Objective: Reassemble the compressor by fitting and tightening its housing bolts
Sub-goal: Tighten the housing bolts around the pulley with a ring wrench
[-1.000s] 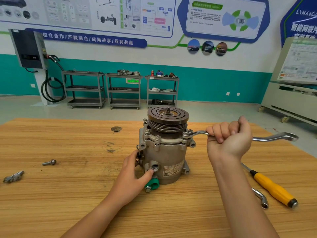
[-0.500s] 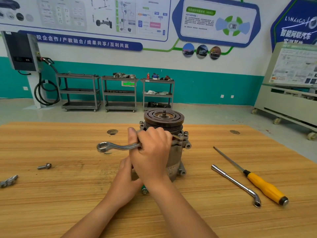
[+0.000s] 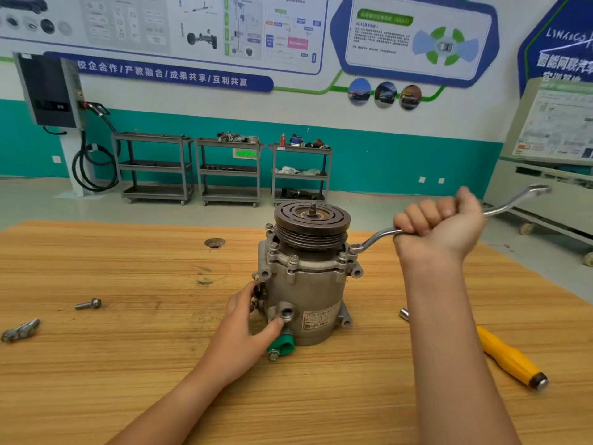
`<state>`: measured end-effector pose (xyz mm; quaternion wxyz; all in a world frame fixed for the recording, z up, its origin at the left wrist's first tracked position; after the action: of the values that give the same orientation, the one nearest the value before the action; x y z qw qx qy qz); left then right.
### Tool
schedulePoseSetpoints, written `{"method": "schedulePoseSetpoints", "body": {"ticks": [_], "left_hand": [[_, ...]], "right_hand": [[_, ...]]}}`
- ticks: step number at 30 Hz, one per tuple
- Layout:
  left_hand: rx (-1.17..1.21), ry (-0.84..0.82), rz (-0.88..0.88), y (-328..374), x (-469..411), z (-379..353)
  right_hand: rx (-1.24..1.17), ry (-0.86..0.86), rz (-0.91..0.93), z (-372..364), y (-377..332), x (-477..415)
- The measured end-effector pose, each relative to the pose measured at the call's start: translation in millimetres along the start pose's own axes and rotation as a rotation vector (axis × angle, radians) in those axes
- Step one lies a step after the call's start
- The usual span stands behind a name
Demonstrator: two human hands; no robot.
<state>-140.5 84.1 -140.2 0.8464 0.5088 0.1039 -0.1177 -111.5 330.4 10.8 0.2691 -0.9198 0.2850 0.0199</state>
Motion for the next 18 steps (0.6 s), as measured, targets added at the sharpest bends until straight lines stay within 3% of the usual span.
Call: {"method": "schedulePoseSetpoints", "body": {"ticks": [6,11,18], "left_hand": [[0.011,-0.005,0.005,0.4,0.3,0.7],[0.023,-0.004,0.014,-0.6,1.1,1.5],[0.018,-0.007,0.008,-2.6,-0.1,0.4]], "right_hand": [[-0.13,0.096,-0.289,22.8,48.2,-26.2],[-0.08,0.05,-0.355,20.2,56.4,-41.1],[-0.199,0.0,-0.387,28.6,60.4,-36.9]]}}
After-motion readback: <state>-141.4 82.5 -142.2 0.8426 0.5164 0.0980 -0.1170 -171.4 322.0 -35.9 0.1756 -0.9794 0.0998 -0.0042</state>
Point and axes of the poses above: each hand's wrist, its own x-axis away from the middle knuckle, its own z-axis out of the back of the hand, y = z × x, the point moved 9 cm from there along -x, towards the middle knuckle, and after that the axes turned 4 degrees about x, right-handed, at the moved point
